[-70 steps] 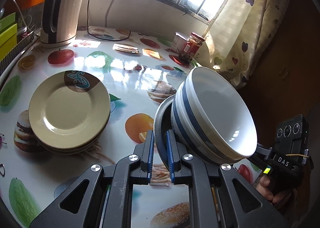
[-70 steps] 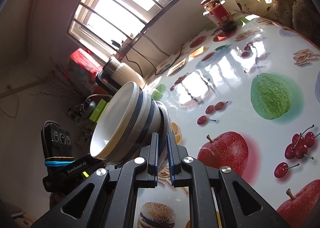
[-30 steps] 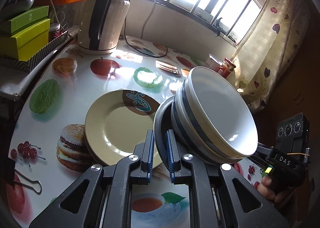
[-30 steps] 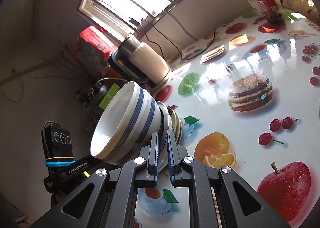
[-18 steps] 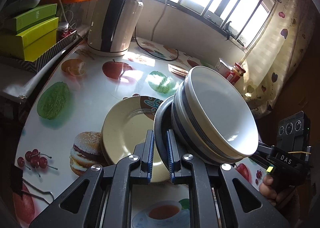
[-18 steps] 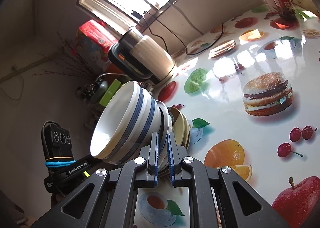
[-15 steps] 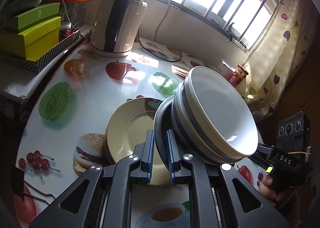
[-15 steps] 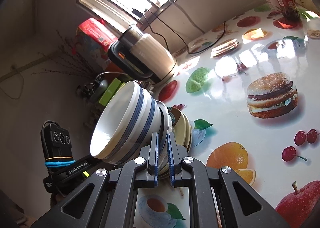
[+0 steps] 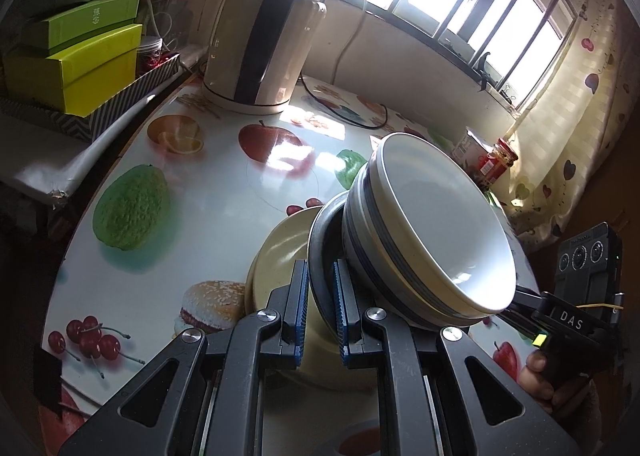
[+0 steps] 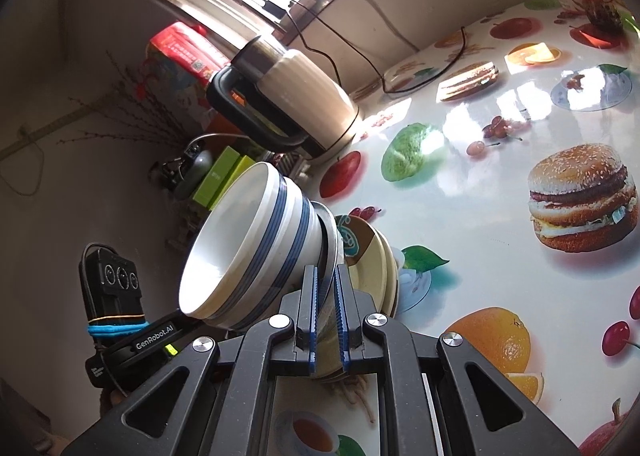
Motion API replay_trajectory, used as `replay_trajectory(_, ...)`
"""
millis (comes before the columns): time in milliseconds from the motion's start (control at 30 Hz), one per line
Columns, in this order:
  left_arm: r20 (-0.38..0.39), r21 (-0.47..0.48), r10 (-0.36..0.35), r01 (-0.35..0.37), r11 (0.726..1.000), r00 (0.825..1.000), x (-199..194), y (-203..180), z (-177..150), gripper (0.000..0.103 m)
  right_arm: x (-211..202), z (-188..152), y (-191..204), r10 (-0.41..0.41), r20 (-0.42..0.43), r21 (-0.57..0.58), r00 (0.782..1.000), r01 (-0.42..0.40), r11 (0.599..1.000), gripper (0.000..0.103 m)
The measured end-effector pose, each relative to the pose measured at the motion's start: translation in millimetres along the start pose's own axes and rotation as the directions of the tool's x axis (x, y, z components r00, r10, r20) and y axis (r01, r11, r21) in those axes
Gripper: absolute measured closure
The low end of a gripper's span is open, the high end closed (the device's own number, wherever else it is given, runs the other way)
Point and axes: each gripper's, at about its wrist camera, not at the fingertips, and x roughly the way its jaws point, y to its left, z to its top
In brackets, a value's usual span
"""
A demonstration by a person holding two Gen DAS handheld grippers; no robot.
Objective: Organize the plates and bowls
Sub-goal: 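Carry the bowl stack with both tools over the cream plate stack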
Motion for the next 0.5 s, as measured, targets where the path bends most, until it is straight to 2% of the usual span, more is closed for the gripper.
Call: replay_trajectory(500,-0.024,-0.028,0.023,-0.024,0.999,0.999,11.3,14.1,-0.8,0.091,23.2,3.3,-5.6,-0.010,-0.037,0.010,0.999,0.010,1.000,0.093)
